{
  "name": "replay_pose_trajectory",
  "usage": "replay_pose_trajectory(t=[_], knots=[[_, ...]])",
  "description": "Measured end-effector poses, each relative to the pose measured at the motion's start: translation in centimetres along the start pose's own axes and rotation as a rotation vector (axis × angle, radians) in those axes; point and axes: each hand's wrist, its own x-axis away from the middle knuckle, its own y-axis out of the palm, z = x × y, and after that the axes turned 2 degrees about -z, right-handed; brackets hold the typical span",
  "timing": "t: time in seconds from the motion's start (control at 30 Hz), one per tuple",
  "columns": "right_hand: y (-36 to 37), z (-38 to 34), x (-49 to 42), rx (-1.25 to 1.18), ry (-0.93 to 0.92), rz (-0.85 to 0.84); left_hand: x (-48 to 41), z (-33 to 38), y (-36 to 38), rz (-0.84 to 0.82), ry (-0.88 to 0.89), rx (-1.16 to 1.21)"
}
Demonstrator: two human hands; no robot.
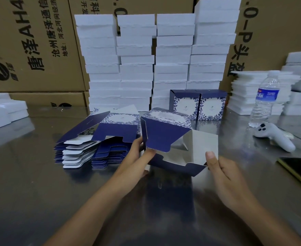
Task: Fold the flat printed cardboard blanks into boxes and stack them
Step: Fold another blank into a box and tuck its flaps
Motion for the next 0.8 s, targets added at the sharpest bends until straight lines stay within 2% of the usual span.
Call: replay_pose_trajectory(t=[0.1, 0.2, 0.23, 0.33, 0.37, 0.47, 0.53, 0.67, 0.73, 0.8], knots=[[0.1, 0.5, -0.1, -0.03, 0.036, 0.049, -0.2, 0.2, 0.2, -0.005, -0.034, 0.131], [0.2, 0.5, -0.2, -0.021, 0.065, 0.124, 0.0, 0.1, 0.6, 0.099, -0.032, 0.149], [0.3, 0.4, -0.1, -0.015, 0.069, 0.141, 0.1, 0.0, 0.7, 0.153, 0.025, 0.057], [0.5, 0.0, -0.1, 0.009, 0.058, 0.186, 0.8, -0.2, 1.0, 0.261, 0.342, -0.402], [0.4, 0.0, -0.1, -0.001, 0.057, 0.197, 1.0, -0.2, 1.0, 0.314, 0.391, -0.488], [0.4, -0.2, -0.1, -0.086, 0.067, 0.174, 1.0, 0.2, 1.1, 0.502, 0.452, -0.568], [0.4, -0.5, -0.1, -0.148, 0.08, 0.158, 1.2, 0.8, 1.0, 0.587, 0.593, -0.628], [0.3, -0.9, -0.3, -0.293, 0.153, 0.16, 1.1, 1.5, -0.1, 0.638, 0.998, -0.988], [0.1, -0.9, -0.4, -0.365, 0.205, 0.178, 0.7, 1.6, -0.9, 0.674, 1.08, -1.091], [-0.2, -1.0, -0.6, -0.388, 0.232, 0.204, 0.6, 1.6, -1.3, 0.669, 1.124, -1.084]])
